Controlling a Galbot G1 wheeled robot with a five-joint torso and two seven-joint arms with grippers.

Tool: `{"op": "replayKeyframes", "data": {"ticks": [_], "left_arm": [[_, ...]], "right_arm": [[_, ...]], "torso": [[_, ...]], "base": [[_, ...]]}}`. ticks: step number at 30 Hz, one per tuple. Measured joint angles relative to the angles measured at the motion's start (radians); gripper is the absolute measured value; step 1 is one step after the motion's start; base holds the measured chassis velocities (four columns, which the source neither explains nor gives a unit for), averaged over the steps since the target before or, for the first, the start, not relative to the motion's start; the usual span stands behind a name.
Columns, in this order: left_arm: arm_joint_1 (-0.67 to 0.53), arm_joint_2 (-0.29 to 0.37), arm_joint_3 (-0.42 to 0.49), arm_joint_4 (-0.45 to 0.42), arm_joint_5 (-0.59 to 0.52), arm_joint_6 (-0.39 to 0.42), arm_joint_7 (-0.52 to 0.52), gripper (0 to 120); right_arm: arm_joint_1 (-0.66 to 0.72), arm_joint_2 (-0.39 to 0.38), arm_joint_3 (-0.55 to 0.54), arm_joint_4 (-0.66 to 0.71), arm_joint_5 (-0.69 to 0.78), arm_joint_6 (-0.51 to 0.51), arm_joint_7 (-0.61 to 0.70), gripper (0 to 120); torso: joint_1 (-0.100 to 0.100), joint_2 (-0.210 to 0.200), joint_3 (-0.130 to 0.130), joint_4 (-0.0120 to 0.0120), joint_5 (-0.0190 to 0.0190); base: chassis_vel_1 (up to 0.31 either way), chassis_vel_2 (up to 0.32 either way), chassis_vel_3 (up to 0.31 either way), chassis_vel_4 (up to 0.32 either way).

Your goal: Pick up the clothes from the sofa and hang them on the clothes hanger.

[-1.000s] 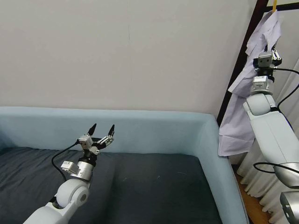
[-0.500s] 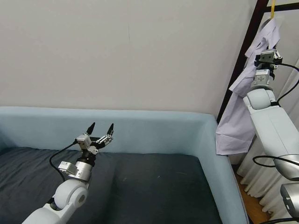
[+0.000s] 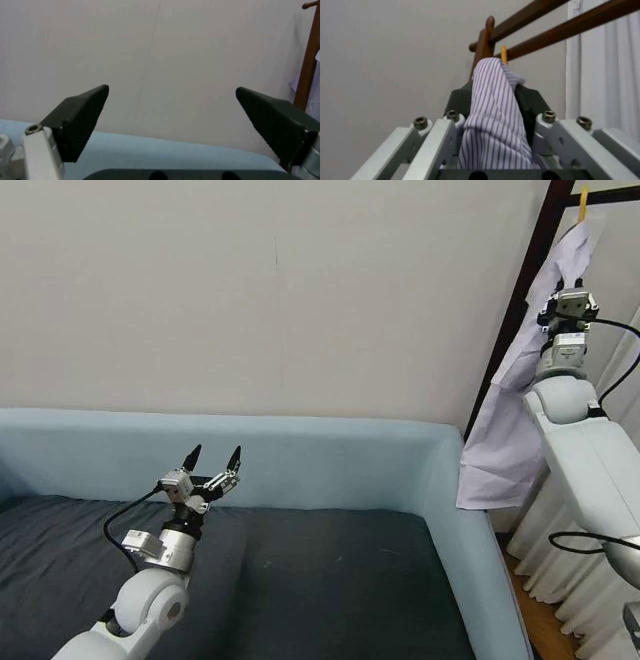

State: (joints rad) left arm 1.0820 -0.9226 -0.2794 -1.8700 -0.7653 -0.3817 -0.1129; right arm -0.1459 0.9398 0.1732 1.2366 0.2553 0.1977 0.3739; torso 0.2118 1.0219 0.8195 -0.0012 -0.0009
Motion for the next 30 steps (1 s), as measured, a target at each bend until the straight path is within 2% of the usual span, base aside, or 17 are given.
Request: {"op": "replayKeyframes", "data": {"ticks": [1, 5, 6, 9, 10, 12, 13, 18, 24, 29, 30], "left_arm": [[0.0, 0.0, 0.0, 0.0, 0.0, 0.0, 0.0, 100], [0.041, -0.006, -0.024, -0.038, 0.003, 0.002, -0.002, 100], [0.041, -0.006, -0.024, -0.038, 0.003, 0.002, -0.002, 100], [0.089, -0.027, -0.068, -0.081, 0.002, 0.003, 0.001, 100], [0.089, -0.027, -0.068, -0.081, 0.002, 0.003, 0.001, 100], [0.124, -0.063, -0.088, -0.108, 0.002, 0.001, 0.002, 100], [0.124, -0.063, -0.088, -0.108, 0.002, 0.001, 0.002, 100], [0.207, -0.166, -0.126, -0.184, 0.047, -0.016, 0.033, 100], [0.297, -0.241, -0.154, -0.244, 0.152, 0.027, 0.041, 100], [0.427, -0.342, -0.184, -0.263, 0.39, -0.014, 0.024, 100], [0.427, -0.342, -0.184, -0.263, 0.39, -0.014, 0.024, 100]], "right_arm": [[0.0, 0.0, 0.0, 0.0, 0.0, 0.0, 0.0, 30], [-0.134, -0.066, 0.024, 0.187, 0.071, 0.004, -0.02, 47], [-0.134, -0.066, 0.024, 0.187, 0.071, 0.004, -0.02, 47], [-0.381, -0.129, 0.077, 0.441, 0.194, 0.02, -0.084, 64], [-0.381, -0.129, 0.077, 0.441, 0.194, 0.02, -0.084, 64], [-0.497, -0.134, 0.118, 0.553, 0.243, 0.039, -0.128, 73], [-0.497, -0.134, 0.118, 0.553, 0.243, 0.039, -0.128, 73], [-0.778, -0.092, 0.147, 0.759, 0.386, 0.049, -0.194, 96], [-0.937, -0.036, 0.144, 0.824, 0.423, 0.044, -0.246, 100], [-1.183, 0.064, 0.226, 0.878, 0.266, 0.028, -0.269, 100], [-1.183, 0.064, 0.226, 0.878, 0.266, 0.028, -0.269, 100]], "torso": [[0.0, 0.0, 0.0, 0.0, 0.0], [0.0, 0.0, 0.0, 0.0001, 0.0002], [0.0, 0.0, 0.0, 0.0001, 0.0002], [0.0, 0.0, 0.0, -0.0003, 0.0009], [0.0, 0.0, 0.0, -0.0003, 0.0009], [0.0, 0.0, 0.0, 0.0002, 0.0], [0.0, 0.0, 0.0, 0.0002, 0.0], [0.0, 0.0, 0.0, -0.0001, 0.0004], [0.0, 0.0, 0.0, 0.0003, 0.0003], [0.0, 0.0, 0.0, -0.0002, 0.0002], [0.0, 0.0, 0.0, -0.0002, 0.0002]], "base": [[0.0, 0.0, 0.0, 0.0], [0.0, 0.0, 0.0, 0.0], [0.0, 0.0, 0.0, 0.0], [0.0, 0.0, 0.0, 0.0], [0.0, 0.0, 0.0, 0.0], [0.0, 0.0, 0.0, 0.0], [0.0, 0.0, 0.0, 0.0], [0.0, 0.0, 0.0, 0.0], [0.0, 0.0, 0.0, 0.0], [0.0, 0.0, 0.0, 0.0], [0.0, 0.0, 0.0, 0.0]]}}
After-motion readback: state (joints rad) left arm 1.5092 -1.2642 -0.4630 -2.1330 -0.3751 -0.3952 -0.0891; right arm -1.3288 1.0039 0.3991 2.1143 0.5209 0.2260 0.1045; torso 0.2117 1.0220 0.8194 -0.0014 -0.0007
